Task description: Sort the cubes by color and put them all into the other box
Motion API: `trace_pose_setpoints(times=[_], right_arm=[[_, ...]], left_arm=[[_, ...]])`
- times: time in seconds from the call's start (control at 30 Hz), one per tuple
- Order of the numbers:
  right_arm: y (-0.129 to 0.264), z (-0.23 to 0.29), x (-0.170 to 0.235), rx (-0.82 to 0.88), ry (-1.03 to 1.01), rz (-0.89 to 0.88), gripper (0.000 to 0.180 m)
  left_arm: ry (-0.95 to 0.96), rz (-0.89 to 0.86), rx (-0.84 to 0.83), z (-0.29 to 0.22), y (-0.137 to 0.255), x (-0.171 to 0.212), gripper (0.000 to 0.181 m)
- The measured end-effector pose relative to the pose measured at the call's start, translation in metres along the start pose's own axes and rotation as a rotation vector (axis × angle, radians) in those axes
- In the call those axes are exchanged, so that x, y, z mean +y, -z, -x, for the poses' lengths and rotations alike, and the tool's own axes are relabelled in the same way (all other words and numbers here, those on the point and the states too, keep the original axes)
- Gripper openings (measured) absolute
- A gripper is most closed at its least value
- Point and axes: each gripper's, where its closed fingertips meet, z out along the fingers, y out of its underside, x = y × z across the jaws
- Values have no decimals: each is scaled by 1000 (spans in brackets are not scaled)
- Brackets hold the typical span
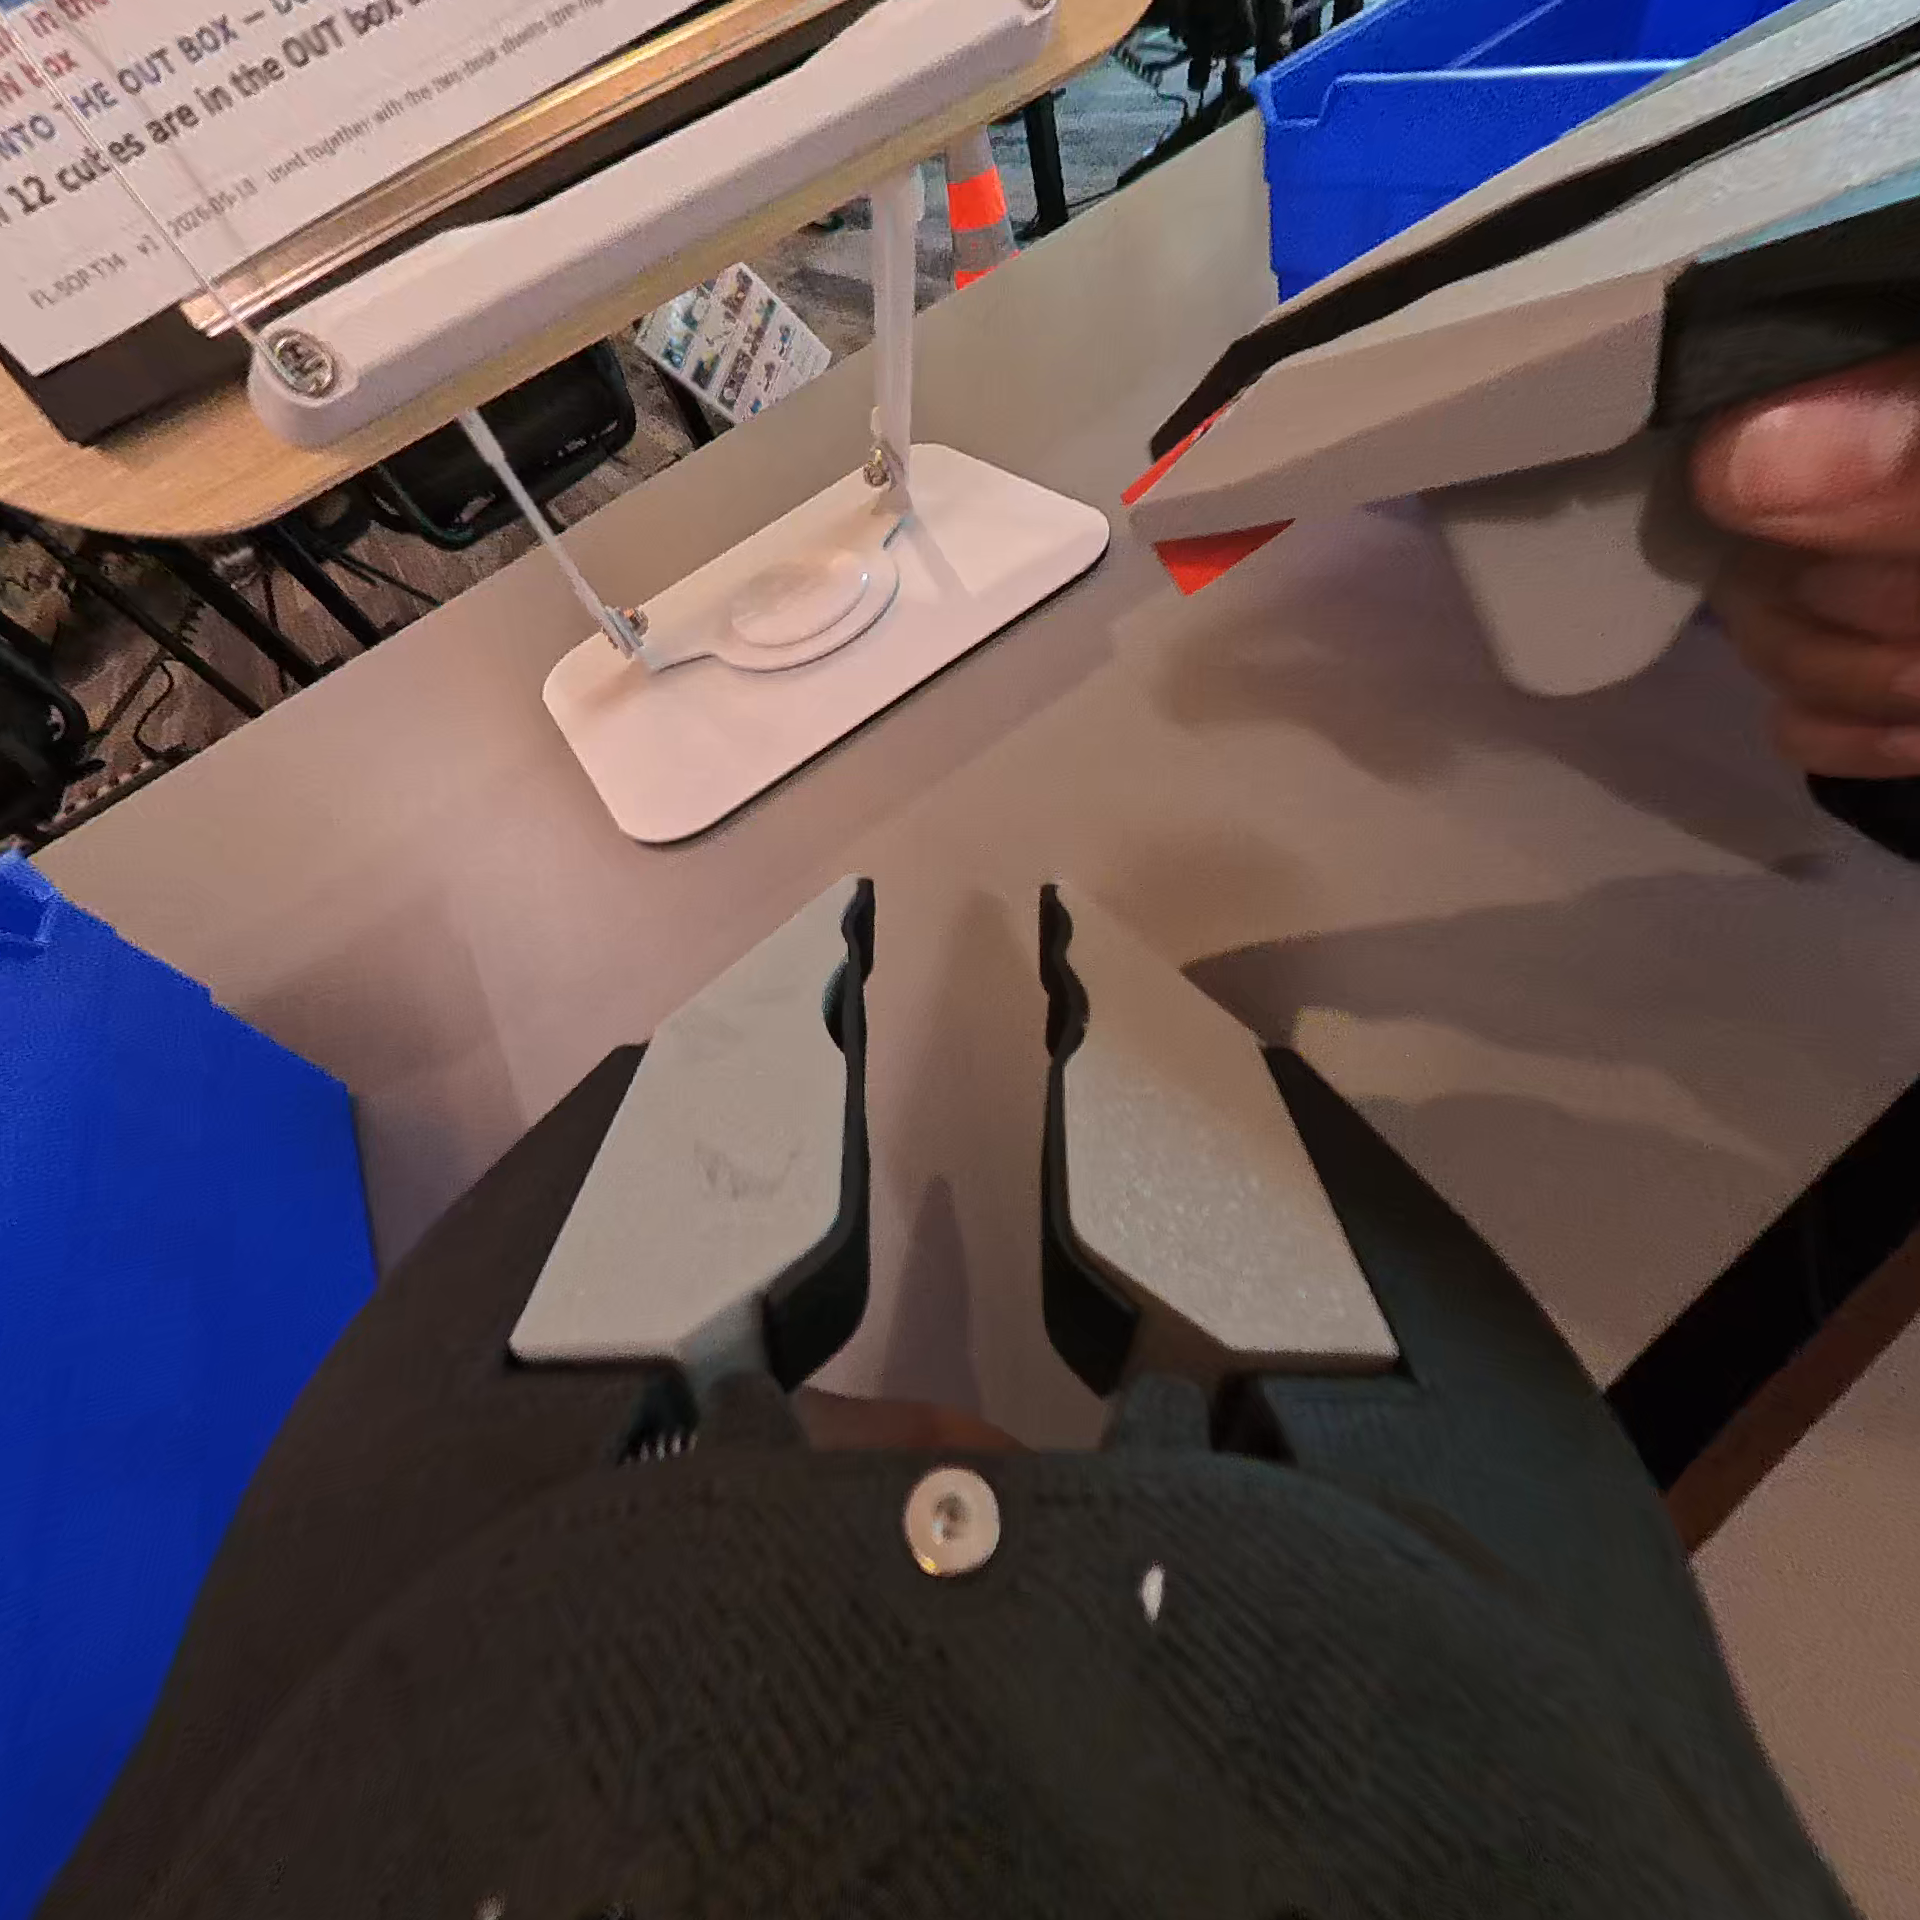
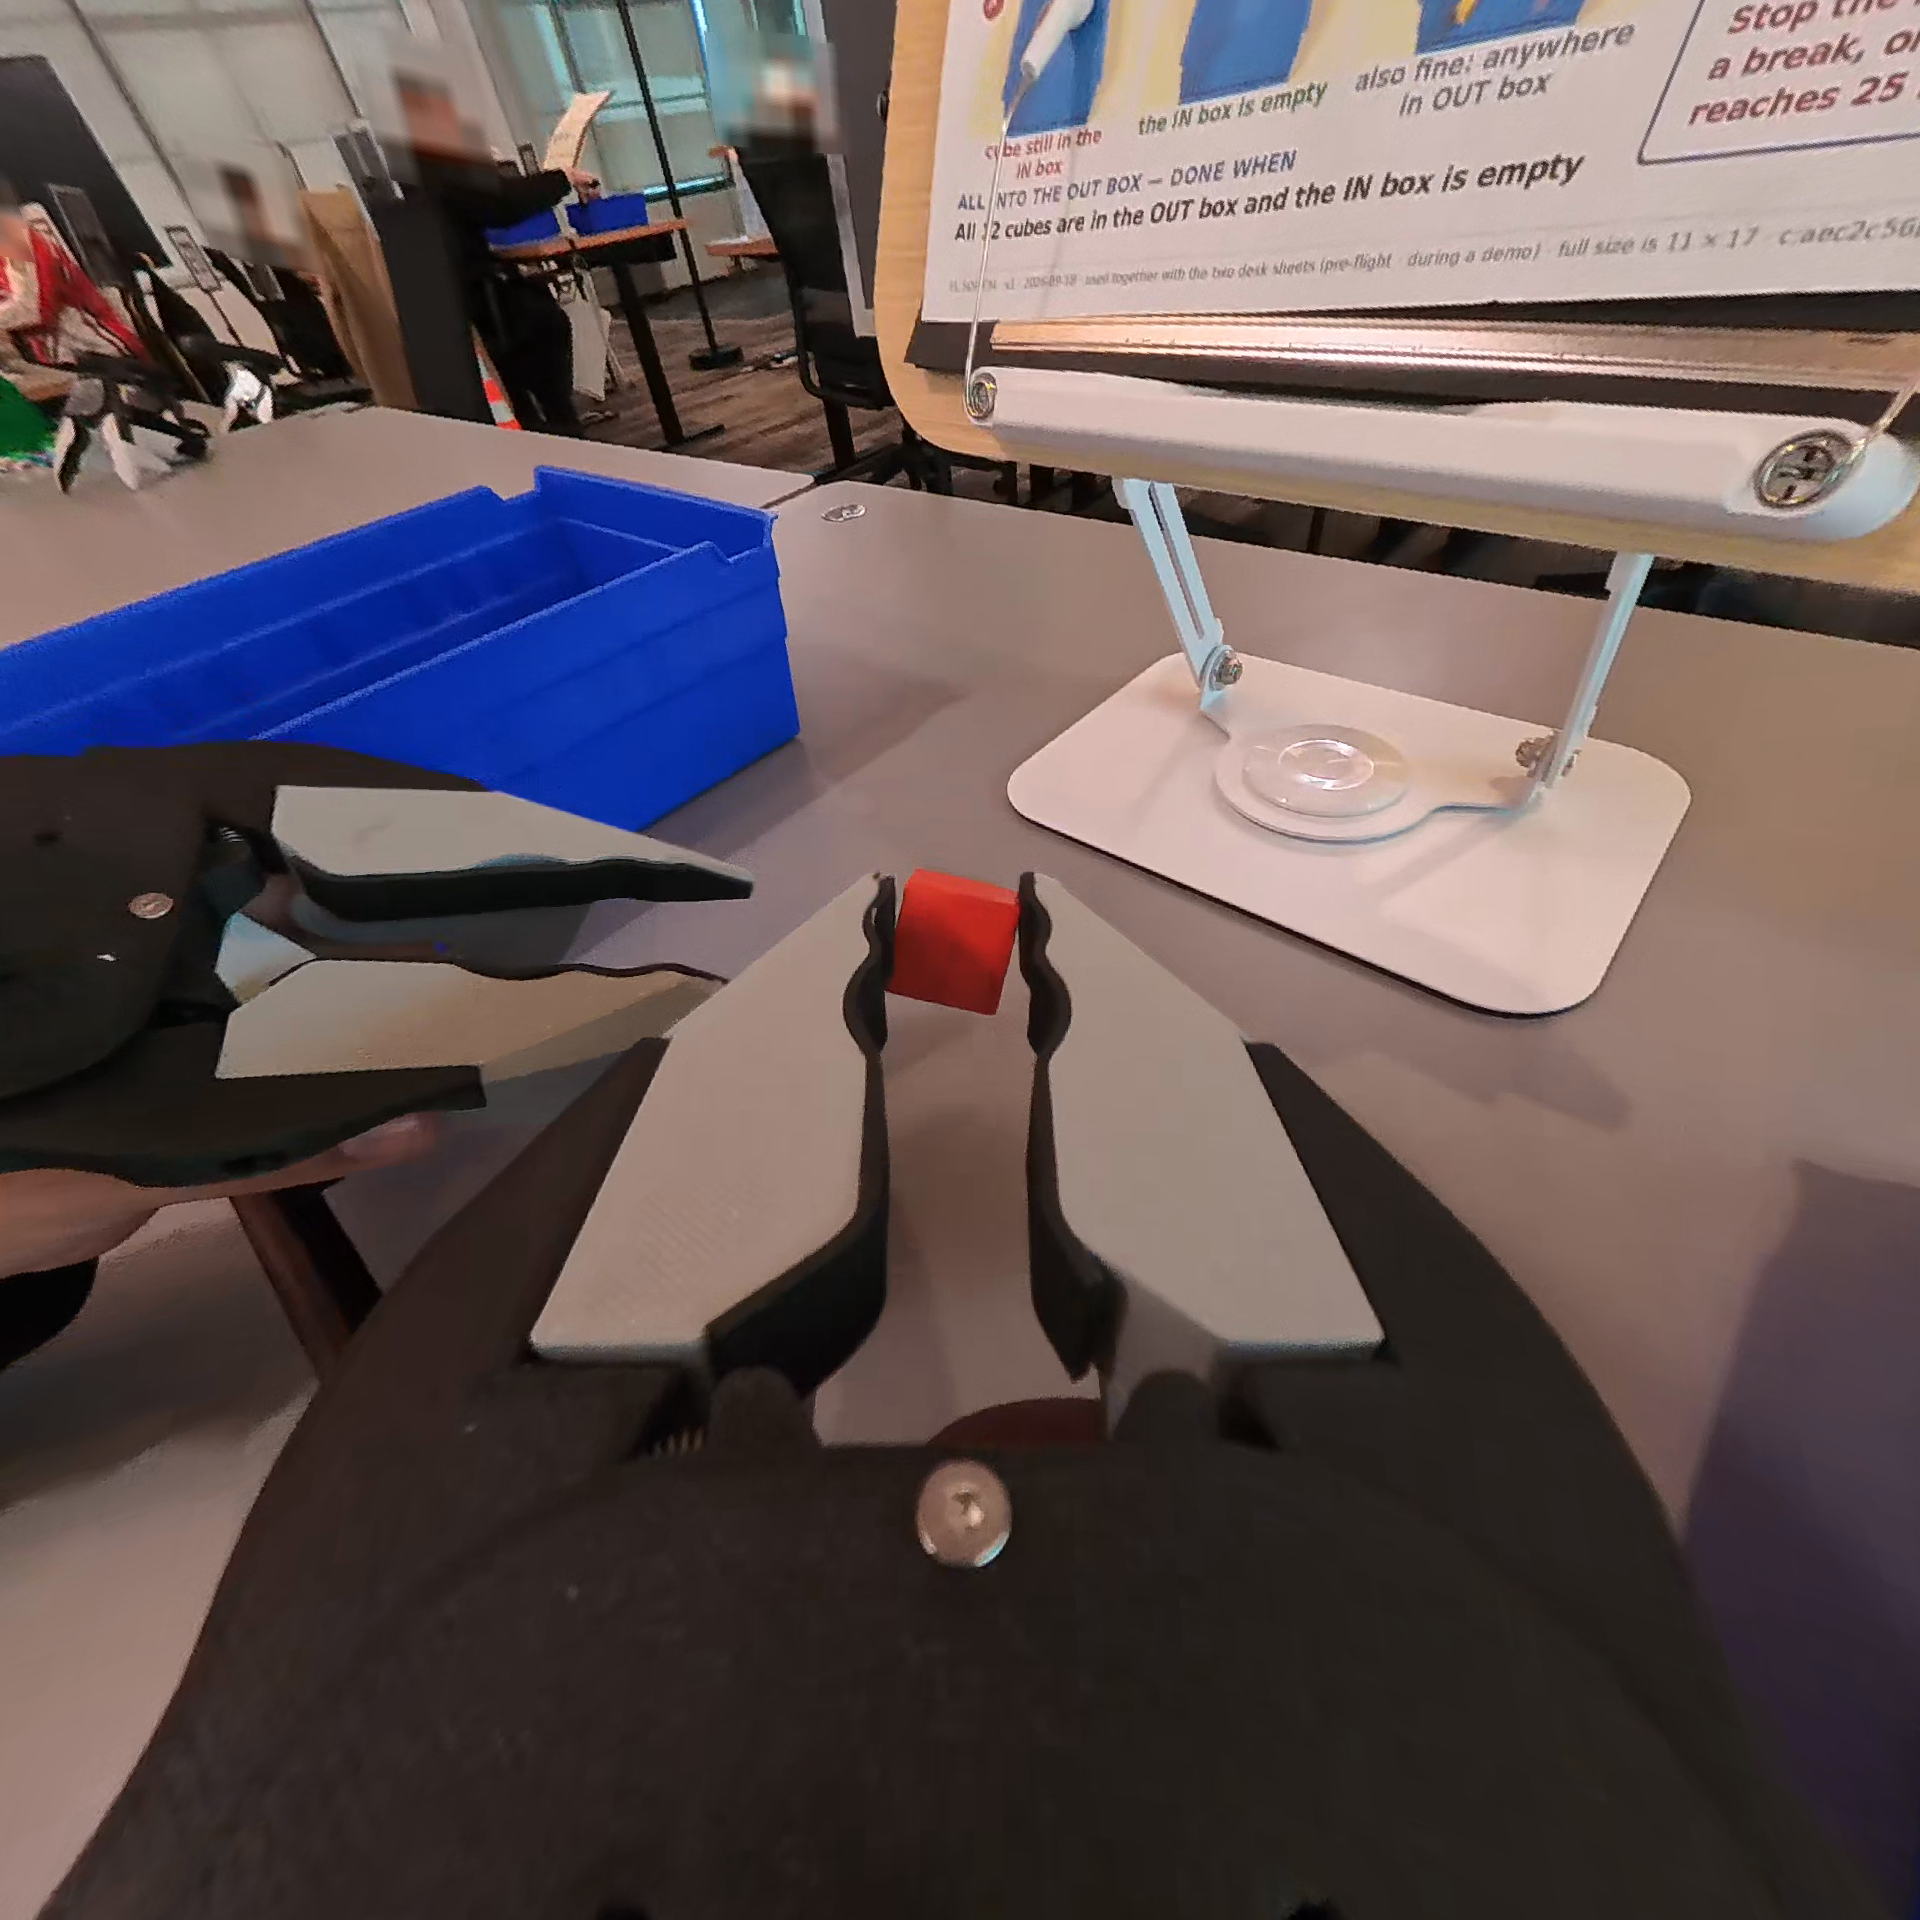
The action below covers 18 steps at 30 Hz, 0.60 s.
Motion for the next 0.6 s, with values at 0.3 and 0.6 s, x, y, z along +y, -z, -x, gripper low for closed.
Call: trace_pose_setpoints(times=[0.3,0.6], right_arm=[[12,-14,-13,86,17,-77,20],[39,-18,-46,173,85,-206,20]], left_arm=[[159,-33,125,-15,6,1,31],[114,-17,116,-22,2,8,31]])
